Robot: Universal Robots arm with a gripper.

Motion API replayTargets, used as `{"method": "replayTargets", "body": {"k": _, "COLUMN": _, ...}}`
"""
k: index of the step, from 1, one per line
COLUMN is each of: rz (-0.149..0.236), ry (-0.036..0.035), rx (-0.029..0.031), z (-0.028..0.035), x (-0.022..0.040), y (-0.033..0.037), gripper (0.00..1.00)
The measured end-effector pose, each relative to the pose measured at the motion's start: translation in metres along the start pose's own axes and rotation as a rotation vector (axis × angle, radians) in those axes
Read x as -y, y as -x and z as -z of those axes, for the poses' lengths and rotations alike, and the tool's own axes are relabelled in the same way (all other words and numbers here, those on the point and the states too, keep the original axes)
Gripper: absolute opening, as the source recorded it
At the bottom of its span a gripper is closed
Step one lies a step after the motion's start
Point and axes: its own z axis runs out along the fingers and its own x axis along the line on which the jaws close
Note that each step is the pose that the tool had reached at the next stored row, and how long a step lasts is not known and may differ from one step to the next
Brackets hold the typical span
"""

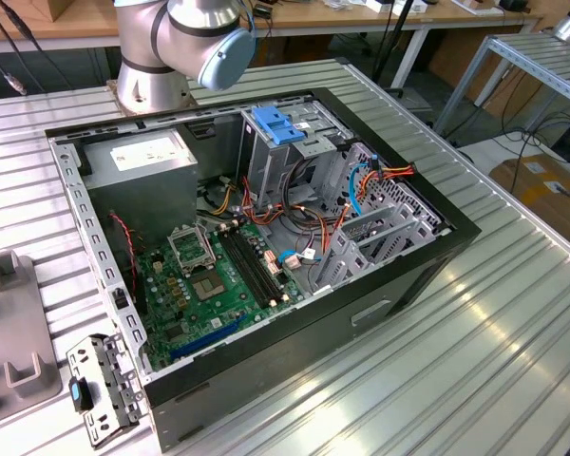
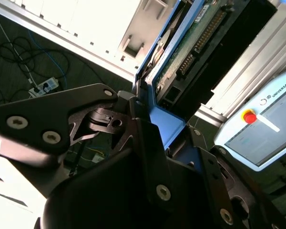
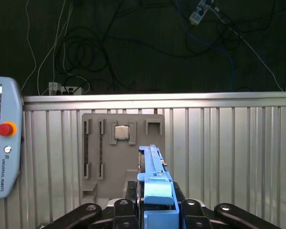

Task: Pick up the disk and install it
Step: 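Pick up the disk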

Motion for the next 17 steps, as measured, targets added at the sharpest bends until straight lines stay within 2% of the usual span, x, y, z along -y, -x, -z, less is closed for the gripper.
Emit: {"method": "replayTargets", "body": {"k": 17, "rz": 0.000, "ry": -0.0001, "rx": 0.0000, "z": -0.0002, "x": 0.0147, "y": 0.0003, "gripper": 0.37}}
